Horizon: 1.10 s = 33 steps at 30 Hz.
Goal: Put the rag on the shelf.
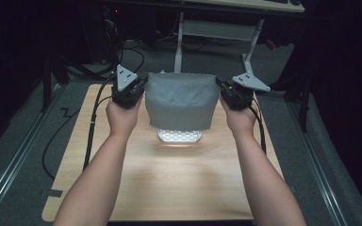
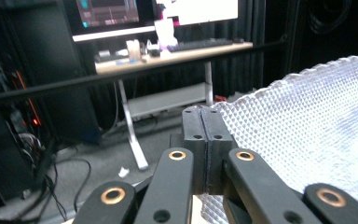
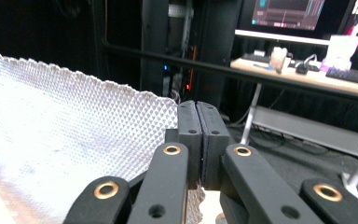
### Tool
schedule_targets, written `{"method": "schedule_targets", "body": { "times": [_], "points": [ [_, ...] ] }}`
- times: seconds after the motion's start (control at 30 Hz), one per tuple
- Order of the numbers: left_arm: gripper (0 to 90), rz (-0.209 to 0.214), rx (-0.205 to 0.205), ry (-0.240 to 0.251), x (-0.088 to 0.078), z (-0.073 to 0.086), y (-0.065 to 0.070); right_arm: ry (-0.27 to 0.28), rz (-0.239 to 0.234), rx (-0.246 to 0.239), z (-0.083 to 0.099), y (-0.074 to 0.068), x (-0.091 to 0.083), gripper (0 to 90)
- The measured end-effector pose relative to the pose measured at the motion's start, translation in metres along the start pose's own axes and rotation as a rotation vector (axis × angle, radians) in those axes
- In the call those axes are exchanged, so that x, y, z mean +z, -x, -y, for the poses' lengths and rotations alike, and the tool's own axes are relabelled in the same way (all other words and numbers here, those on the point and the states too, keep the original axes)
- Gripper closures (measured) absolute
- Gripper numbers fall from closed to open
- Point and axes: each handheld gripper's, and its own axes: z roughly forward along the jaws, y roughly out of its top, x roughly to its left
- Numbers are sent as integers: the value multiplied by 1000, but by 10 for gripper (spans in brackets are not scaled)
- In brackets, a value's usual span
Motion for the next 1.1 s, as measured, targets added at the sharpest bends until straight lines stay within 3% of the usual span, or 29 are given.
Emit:
{"method": "schedule_targets", "body": {
  "times": [0.07,0.2,0.3,0.33,0.4,0.5,0.57,0.7,1.1],
  "points": [
    [900,-7,18,-36,10,3,-1,-25,4,-1,1,4,8,900],
    [900,29,-11,-150,33,21,-9,-93,-6,10,12,11,26,900],
    [900,57,-13,-178,37,32,-11,-123,-29,28,24,15,35,900],
    [900,76,-25,-203,38,42,-13,-136,-40,34,28,16,37,900],
    [900,90,-14,-232,40,51,-12,-146,-49,33,36,16,40,900],
    [900,98,-11,-241,39,59,-11,-149,-59,53,44,15,41,900],
    [900,119,-44,-252,37,72,-12,-168,-67,60,56,14,43,900],
    [900,141,-55,-260,33,86,-10,-175,-86,79,70,12,41,900],
    [900,208,-112,-265,23,116,3,-215,-104,79,106,3,31,900]
  ]
}}
